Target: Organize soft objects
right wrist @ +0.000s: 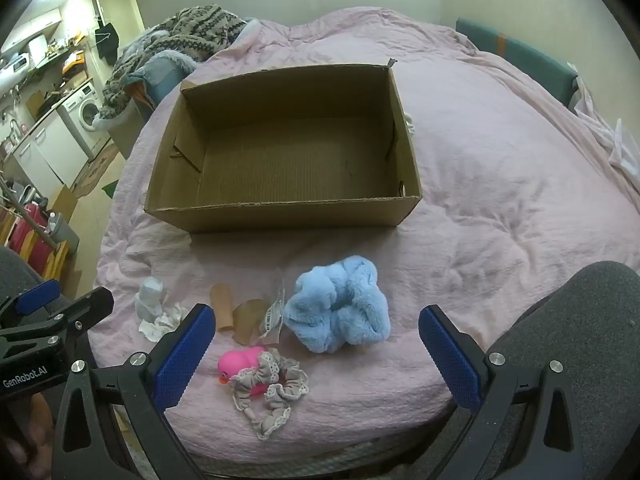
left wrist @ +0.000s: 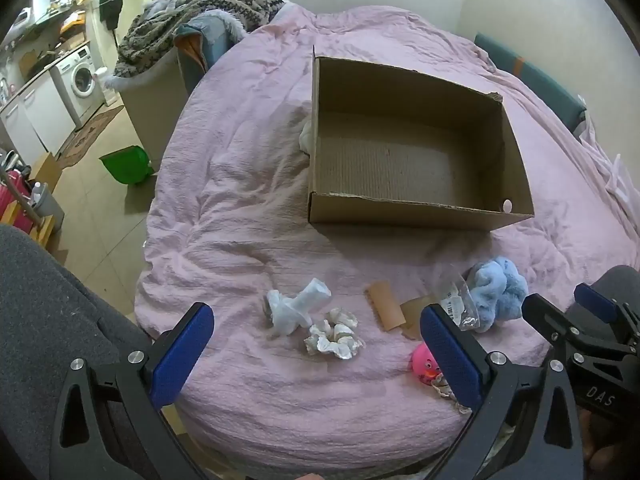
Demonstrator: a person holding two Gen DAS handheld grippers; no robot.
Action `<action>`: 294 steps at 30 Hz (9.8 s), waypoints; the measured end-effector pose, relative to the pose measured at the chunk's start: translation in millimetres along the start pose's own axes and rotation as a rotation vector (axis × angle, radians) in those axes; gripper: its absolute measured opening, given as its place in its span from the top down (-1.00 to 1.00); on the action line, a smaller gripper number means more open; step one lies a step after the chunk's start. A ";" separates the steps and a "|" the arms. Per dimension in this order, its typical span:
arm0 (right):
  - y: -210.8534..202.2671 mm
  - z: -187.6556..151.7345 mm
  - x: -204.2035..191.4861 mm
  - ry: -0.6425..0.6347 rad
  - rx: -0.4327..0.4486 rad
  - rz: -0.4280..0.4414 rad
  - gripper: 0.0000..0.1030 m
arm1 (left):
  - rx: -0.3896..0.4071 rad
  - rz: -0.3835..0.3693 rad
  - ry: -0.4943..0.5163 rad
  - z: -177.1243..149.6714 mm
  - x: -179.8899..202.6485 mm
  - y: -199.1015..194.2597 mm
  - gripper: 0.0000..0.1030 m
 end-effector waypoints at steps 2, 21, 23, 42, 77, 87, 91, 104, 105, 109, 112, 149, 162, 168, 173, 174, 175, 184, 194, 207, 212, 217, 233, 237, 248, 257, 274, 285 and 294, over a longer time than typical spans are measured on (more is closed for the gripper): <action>0.1 0.1 0.1 0.001 0.000 0.000 -1.00 | 0.002 0.001 -0.005 -0.1 1.6 6.6 -1.00; -0.6 0.4 -0.1 -0.001 0.003 0.000 -1.00 | 0.002 0.003 -0.006 -0.1 1.9 6.2 -1.00; -0.5 0.4 -0.1 -0.001 0.004 0.000 -1.00 | 0.002 0.003 -0.006 -0.3 2.0 5.5 -1.00; -0.1 0.5 0.3 -0.001 0.002 0.000 -1.00 | 0.003 0.005 -0.005 -0.4 2.4 5.4 -1.00; 1.3 -0.5 4.1 0.007 -0.001 0.002 -1.00 | 0.003 0.015 0.004 3.9 0.3 10.3 -1.00; 9.5 17.7 21.8 0.104 -0.086 0.104 -1.00 | -0.040 -0.002 0.007 17.8 0.0 13.7 -1.00; 15.3 33.0 41.2 0.177 -0.139 0.182 -1.00 | -0.025 0.018 0.013 36.2 -4.7 13.7 -1.00; 97.0 8.9 46.8 0.296 -0.467 0.232 -1.00 | -0.105 0.070 -0.069 58.8 -43.1 56.0 -1.00; 101.8 6.8 43.2 0.294 -0.470 0.230 -1.00 | -0.116 0.063 -0.083 56.8 -45.2 59.1 -1.00; 125.2 0.0 36.2 0.289 -0.510 0.224 -0.52 | -0.129 0.053 -0.131 55.1 -53.7 63.3 -1.00; 133.4 -8.7 35.9 0.353 -0.522 0.290 -0.07 | -0.149 0.033 -0.154 53.6 -56.4 65.7 -1.00; 56.8 38.5 38.9 0.290 -0.166 0.503 0.53 | -0.539 -0.032 -0.232 3.7 -39.0 154.7 0.17; 56.3 38.1 37.3 0.258 -0.175 0.479 0.53 | -0.365 -0.009 -0.231 17.4 -46.4 112.6 0.70; 51.0 40.1 35.0 0.228 -0.147 0.470 0.53 | -0.170 -0.002 -0.205 32.4 -51.3 64.4 0.70; 35.2 47.6 33.9 0.199 -0.081 0.472 0.53 | -0.005 -0.062 -0.193 61.6 -45.8 26.8 0.70; 29.8 50.0 33.3 0.192 -0.061 0.475 0.53 | 0.018 -0.066 -0.182 66.2 -41.9 23.6 0.70; 24.8 53.1 32.6 0.182 -0.042 0.474 0.53 | 0.044 -0.076 -0.166 72.0 -37.7 16.6 0.70; 26.4 90.3 45.0 0.158 0.039 0.410 0.53 | 0.156 -0.118 -0.029 110.7 -3.5 10.0 0.70; 61.5 110.6 40.8 0.114 0.025 0.344 0.53 | 0.143 -0.132 0.070 119.4 37.4 55.4 0.70; 81.6 97.8 32.7 0.044 0.000 0.246 0.49 | 0.164 -0.100 0.074 120.7 47.1 88.9 0.69; 81.7 94.8 30.6 0.021 0.004 0.232 0.46 | 0.147 -0.102 0.090 115.5 51.0 91.7 0.69; 83.5 98.3 28.7 0.030 0.009 0.241 0.26 | 0.161 -0.102 0.084 115.0 49.9 89.9 0.69; 61.3 101.6 34.5 0.077 0.127 0.265 -0.80 | 0.224 -0.120 0.042 117.6 45.6 71.0 -0.44; 63.1 101.8 31.9 0.065 0.115 0.264 -0.80 | 0.216 -0.104 0.047 117.0 46.0 71.7 -0.44; 56.5 97.2 33.5 0.058 0.132 0.213 -0.80 | 0.206 -0.087 0.037 113.2 37.8 61.0 -0.44; 37.0 89.8 28.2 0.004 0.120 0.198 -0.80 | 0.229 -0.061 0.043 106.3 27.1 34.1 -0.44; 5.0 63.6 25.5 0.014 0.071 0.233 -0.80 | 0.051 -0.076 0.006 65.0 4.8 9.6 -0.45; 24.0 42.2 26.0 0.075 -0.011 0.245 -0.80 | -0.079 -0.051 -0.073 45.5 -16.2 38.2 -0.44; 44.8 41.1 28.8 0.102 -0.063 0.195 -0.79 | -0.346 -0.065 -0.122 20.5 -21.5 88.7 -0.44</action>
Point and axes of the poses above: each gripper's, at about its wrist camera, not at the fingertips, and y roughly the way its jaws point, x to its right, z to its top, the point moved 3 cm from there along y, roughly the way its jaws point, and after that the axes turned 4 degrees about -y, right-handed, at the moved point
